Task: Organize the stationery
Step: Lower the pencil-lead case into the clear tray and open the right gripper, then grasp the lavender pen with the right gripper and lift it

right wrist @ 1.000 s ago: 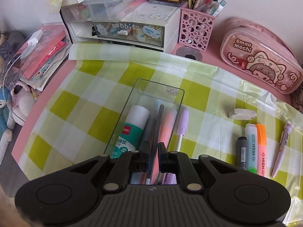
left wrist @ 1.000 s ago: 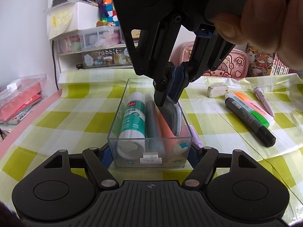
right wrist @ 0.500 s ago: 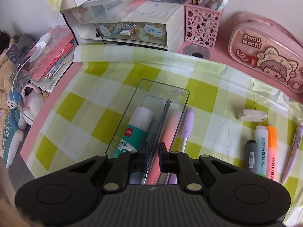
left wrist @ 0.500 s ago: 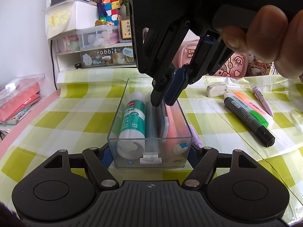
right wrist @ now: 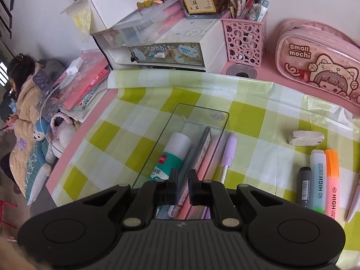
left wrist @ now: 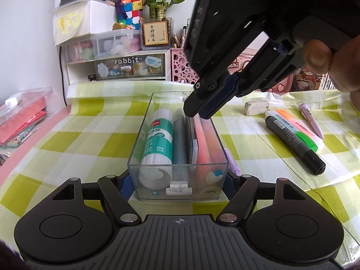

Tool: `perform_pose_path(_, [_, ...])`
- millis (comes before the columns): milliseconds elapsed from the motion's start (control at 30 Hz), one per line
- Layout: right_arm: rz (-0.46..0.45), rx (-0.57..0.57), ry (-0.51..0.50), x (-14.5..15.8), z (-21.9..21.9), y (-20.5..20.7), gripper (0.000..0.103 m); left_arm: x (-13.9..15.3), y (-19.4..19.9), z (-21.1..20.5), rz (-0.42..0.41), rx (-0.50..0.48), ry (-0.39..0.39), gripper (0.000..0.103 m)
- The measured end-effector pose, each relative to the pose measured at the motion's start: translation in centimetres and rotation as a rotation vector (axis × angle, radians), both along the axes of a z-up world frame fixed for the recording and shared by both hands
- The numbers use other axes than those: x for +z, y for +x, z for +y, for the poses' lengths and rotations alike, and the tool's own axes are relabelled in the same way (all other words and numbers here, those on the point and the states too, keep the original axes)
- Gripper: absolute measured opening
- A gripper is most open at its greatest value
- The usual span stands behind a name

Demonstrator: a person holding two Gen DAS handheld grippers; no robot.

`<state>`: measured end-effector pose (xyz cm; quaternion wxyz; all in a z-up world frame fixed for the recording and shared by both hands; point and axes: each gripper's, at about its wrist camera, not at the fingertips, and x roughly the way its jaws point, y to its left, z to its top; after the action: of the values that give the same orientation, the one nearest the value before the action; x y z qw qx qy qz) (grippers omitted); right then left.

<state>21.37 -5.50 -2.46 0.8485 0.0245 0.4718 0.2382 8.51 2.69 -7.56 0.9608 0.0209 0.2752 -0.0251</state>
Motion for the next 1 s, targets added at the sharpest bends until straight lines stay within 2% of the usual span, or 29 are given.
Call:
perform_pose_path(167, [-0.062, -0.092, 0.094, 0.1, -4.4, -1.6, 0.0, 0.0, 0.1, 0.3, 0.003, 0.003, -0.022, 0.073])
perform_pose_path(300, [-0.129, -0.244, 0.05, -0.7, -8.2, -2.5, 0.001, -0.1, 0.0, 0.2, -0.002, 0.009, -0.024, 0.073])
perform_pose_path(367, [-0.144, -0.282, 0.031, -1.0, -9.4, -2.7, 0.001, -0.1, 0.0, 0.3, -0.002, 0.012, -0.03, 0.073])
perform_pose_path(467, [-0.138, -0.291, 0.042, -1.5, -10.6, -2.9, 0.001, 0.0, 0.0, 0.4, -0.001, 0.018, -0.045, 0.073])
perform_pose_path(600, [-0.154, -0.295, -0.026, -1.9, -10.5, -3.1, 0.001, 0.0, 0.0, 0.4, -0.001, 0.019, -0.045, 0.073])
perform_pose_path(667, [-0.149, -0.3, -0.019, -2.0, -10.8, -3.1, 0.001, 0.0, 0.0, 0.4, -0.002, 0.019, -0.051, 0.073])
perform_pose_path(867, [-0.145, -0.309, -0.093, -1.9, -10.5, -2.8, 0.001, 0.1, 0.0, 1.0, -0.002, 0.019, -0.096, 0.072])
perform_pose_path(1000, [-0.144, -0.285, -0.077, -1.8, -10.2, -2.7, 0.001, 0.1, 0.0, 1.2, -0.004, 0.021, -0.112, 0.072])
